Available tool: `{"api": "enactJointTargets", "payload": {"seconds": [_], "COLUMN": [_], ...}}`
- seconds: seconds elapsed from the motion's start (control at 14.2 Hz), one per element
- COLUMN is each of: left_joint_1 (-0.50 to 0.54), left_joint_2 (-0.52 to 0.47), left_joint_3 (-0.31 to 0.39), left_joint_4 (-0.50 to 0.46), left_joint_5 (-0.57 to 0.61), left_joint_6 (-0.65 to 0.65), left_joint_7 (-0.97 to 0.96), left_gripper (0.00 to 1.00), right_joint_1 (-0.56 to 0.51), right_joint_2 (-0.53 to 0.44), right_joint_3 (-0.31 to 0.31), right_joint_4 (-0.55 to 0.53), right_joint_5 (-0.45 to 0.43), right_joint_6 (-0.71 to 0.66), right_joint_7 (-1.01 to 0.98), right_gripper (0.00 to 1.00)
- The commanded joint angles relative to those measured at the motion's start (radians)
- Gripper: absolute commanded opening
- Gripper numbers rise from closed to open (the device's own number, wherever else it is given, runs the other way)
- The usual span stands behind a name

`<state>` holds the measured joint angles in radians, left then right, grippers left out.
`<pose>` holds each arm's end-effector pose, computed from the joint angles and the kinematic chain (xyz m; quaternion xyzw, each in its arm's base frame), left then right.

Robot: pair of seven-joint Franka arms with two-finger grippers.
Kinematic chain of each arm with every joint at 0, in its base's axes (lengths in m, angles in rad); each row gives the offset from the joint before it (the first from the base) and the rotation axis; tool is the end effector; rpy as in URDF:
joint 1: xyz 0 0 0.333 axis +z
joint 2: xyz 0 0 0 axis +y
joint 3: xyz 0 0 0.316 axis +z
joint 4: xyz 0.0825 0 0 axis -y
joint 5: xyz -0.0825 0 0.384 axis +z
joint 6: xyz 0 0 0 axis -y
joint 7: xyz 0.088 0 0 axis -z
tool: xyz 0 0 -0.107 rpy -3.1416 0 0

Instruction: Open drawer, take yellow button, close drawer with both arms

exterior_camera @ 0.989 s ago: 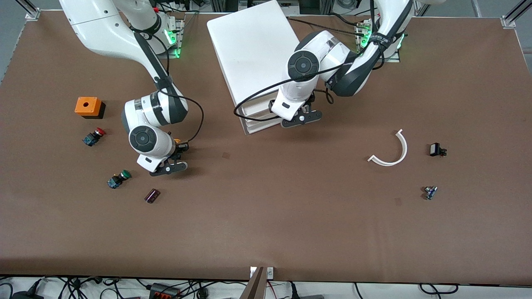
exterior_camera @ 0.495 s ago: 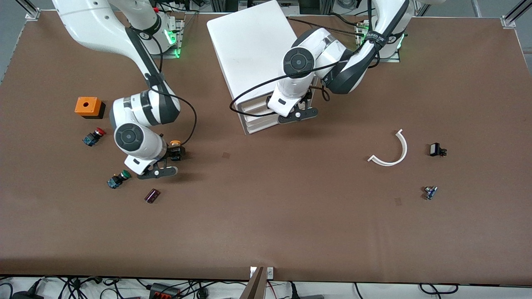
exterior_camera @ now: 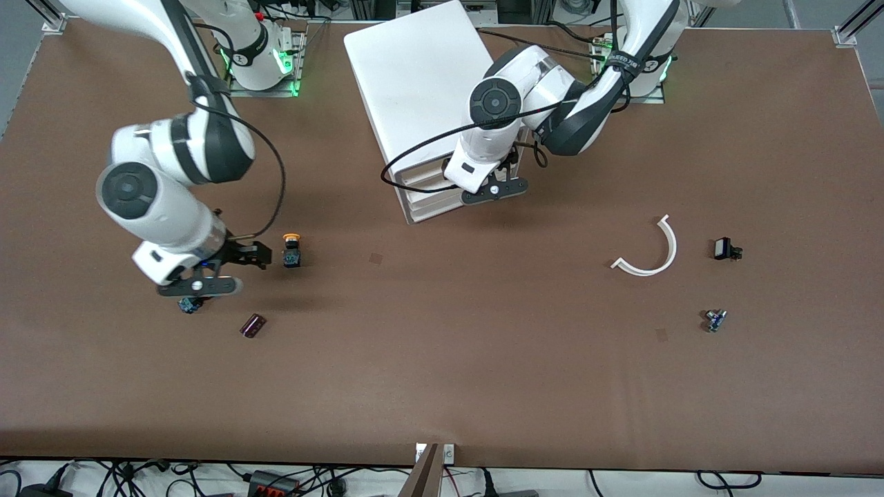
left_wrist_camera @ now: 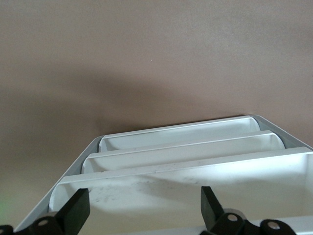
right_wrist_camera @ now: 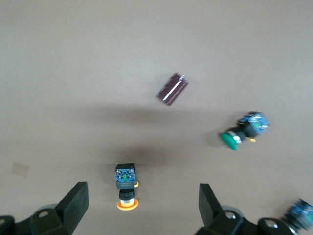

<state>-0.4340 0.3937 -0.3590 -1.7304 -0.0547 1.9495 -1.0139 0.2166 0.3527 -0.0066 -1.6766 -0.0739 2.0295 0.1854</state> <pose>0.4567 -0.4415 0.3558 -0.9845 -0.1288 0.1195 0.0017 0.6419 0.1329 0.3982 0.9990 0.0288 0.0068 0.0336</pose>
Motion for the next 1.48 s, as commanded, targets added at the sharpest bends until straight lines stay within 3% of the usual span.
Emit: {"api": "enactJointTargets", "payload": {"seconds": [0.0, 0.21, 0.42, 0.71, 0.92, 1.13, 1.27, 1.41], "left_joint_1": [0.041, 0.128, 0.265, 0.409, 0.524, 0.566, 0.555, 0.548], "left_joint_2": [-0.042, -0.061, -0.061, -0.058, -0.062, -0.073, -0.145, -0.235], "left_joint_3": [-0.006, -0.001, 0.000, 0.000, 0.000, 0.009, 0.093, 0.171], "left_joint_4": [-0.015, 0.021, 0.112, 0.248, 0.267, 0.331, 0.309, 0.221], "left_joint_5": [0.004, 0.007, 0.036, 0.131, 0.166, 0.164, 0.142, 0.080], "left_joint_6": [-0.030, -0.050, -0.168, -0.270, -0.314, -0.365, -0.366, -0.359], "left_joint_7": [0.011, 0.085, 0.273, 0.513, 0.652, 0.788, 0.860, 0.970], "left_gripper": [1.00, 1.00, 1.00, 1.00, 1.00, 1.00, 1.00, 1.00], "right_joint_1": [-0.040, -0.055, -0.075, -0.158, -0.230, -0.258, -0.258, -0.258], "right_joint_2": [0.003, 0.002, 0.002, -0.041, -0.090, -0.135, -0.184, -0.195], "right_joint_3": [0.008, 0.004, -0.009, -0.012, -0.009, -0.009, -0.009, -0.009], "right_joint_4": [0.157, 0.262, 0.331, 0.337, 0.318, 0.278, 0.223, 0.207], "right_joint_5": [0.009, 0.059, 0.059, 0.063, 0.060, 0.059, 0.057, 0.054], "right_joint_6": [-0.157, -0.245, -0.305, -0.345, -0.344, -0.344, -0.344, -0.376], "right_joint_7": [0.002, -0.004, -0.004, -0.010, -0.142, -0.195, -0.188, -0.188], "right_gripper": [1.00, 1.00, 1.00, 1.00, 1.00, 1.00, 1.00, 1.00]}}
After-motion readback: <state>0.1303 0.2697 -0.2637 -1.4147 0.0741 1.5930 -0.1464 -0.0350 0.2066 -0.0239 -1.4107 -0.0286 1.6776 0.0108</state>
